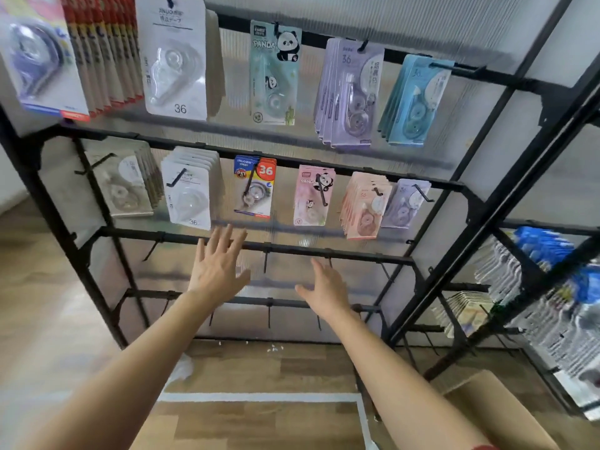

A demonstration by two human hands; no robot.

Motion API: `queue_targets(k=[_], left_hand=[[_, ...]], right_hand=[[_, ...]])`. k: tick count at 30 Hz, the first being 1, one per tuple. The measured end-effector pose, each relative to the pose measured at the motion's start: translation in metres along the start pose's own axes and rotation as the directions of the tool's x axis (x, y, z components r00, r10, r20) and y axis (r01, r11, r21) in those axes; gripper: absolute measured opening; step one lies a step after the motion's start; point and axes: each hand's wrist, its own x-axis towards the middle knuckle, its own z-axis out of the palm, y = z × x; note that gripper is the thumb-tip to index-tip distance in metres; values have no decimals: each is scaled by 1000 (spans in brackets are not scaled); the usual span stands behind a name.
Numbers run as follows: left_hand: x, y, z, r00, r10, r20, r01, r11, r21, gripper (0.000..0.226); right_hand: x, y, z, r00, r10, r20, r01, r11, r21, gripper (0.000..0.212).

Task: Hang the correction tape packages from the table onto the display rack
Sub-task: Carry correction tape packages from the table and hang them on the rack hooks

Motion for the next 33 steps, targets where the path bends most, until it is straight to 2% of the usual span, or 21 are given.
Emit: queue_targets(k=[4, 9, 12, 15, 17, 22, 26, 30, 33], left_hand=[[-51, 2, 4, 997, -76, 13, 76, 997, 28, 75], [-143, 7, 15, 982, -183, 34, 184, 983, -17, 71], [-214, 8, 26, 956, -288, 56, 291, 954, -65, 70], [-294, -2, 27, 909, -407, 95, 414, 908, -68, 72], [-345, -15, 21, 847, -522, 98, 528, 848, -43, 76], [-453, -50, -20, 667, -745, -3, 745, 667, -10, 77], [-543, -71, -48, 508, -859, -67, 860, 510, -9, 77], [-634, -91, -73, 322, -942, -91, 942, 329, -71, 78], [-700, -115, -101, 218, -968, -126, 969, 230, -87, 77]], right_hand=[[-37, -2, 3, 994, -99, 37, 103, 989, -106, 71], [-107, -10, 16, 970, -211, 123, 225, 968, -111, 74], [-150, -21, 30, 945, -272, 182, 294, 950, -108, 74], [-198, -41, 53, 890, -362, 278, 399, 913, -90, 73], [-230, -62, 69, 839, -426, 339, 477, 875, -81, 73], [-297, -137, 102, 683, -601, 415, 669, 743, -25, 73], [-357, -202, 123, 534, -717, 448, 800, 600, 8, 72], [-420, -268, 141, 391, -782, 486, 880, 471, 51, 73], [-474, -324, 154, 306, -809, 502, 912, 400, 89, 74]])
